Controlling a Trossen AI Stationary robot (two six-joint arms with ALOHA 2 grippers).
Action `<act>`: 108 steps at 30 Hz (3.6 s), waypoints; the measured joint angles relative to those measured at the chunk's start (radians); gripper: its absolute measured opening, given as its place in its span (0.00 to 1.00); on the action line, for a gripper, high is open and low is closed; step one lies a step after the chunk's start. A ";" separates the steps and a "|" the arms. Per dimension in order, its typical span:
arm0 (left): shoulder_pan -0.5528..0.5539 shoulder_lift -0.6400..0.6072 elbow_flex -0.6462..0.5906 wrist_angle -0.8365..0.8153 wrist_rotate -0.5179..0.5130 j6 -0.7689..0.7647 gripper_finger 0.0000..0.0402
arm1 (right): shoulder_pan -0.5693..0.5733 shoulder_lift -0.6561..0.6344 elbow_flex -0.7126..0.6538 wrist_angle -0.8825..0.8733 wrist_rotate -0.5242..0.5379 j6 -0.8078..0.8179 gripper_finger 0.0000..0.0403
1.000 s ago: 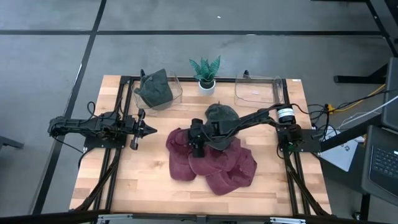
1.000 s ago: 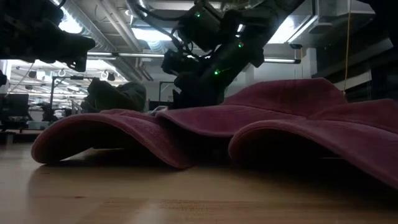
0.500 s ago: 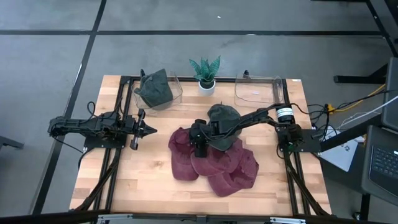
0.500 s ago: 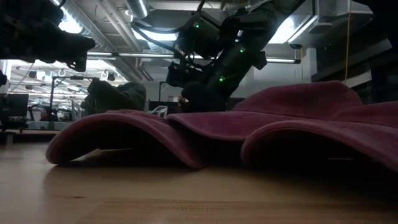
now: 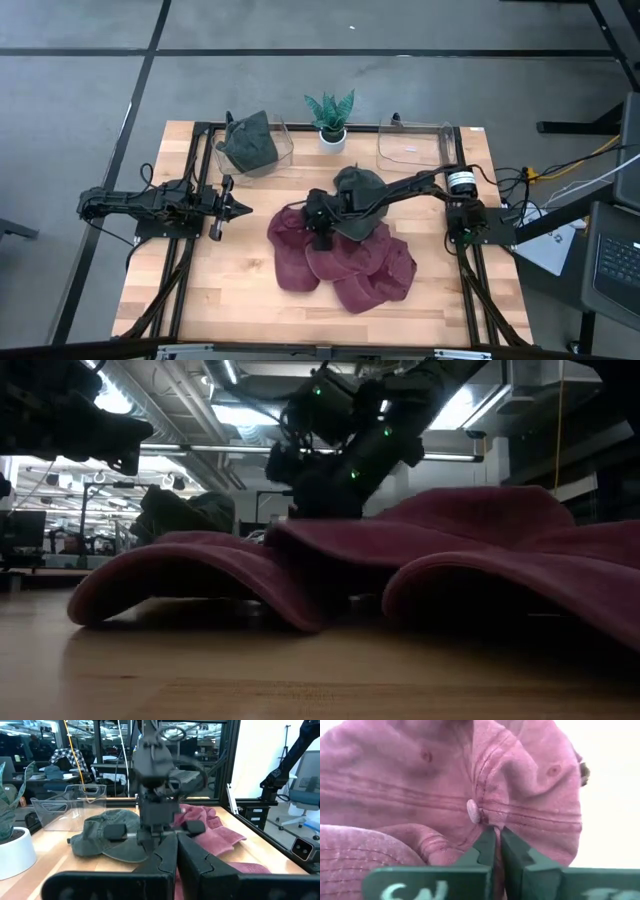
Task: Pick & Place hat
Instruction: Put the left red cap into the right transparent bin
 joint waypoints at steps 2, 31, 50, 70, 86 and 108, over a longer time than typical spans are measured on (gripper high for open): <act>0.000 0.000 0.000 0.000 0.000 0.000 0.01 | -0.009 -0.030 0.003 -0.002 -0.037 -0.008 0.02; 0.000 0.000 0.000 0.000 -0.001 0.000 0.01 | -0.109 -0.221 0.007 0.181 -0.725 0.143 0.02; 0.000 0.000 0.000 0.001 -0.001 0.000 0.01 | -0.128 -0.426 0.007 -0.172 -0.746 0.249 0.02; 0.000 0.000 0.000 0.001 -0.002 0.000 0.01 | -0.088 -0.547 0.143 -0.100 -0.683 0.468 0.04; 0.000 0.000 0.000 0.000 -0.001 0.000 0.01 | -0.166 -0.582 -0.158 -0.023 -0.658 0.531 0.03; 0.000 0.000 0.000 0.000 -0.001 0.000 0.01 | -0.435 -0.704 -0.657 0.116 -0.390 0.463 0.04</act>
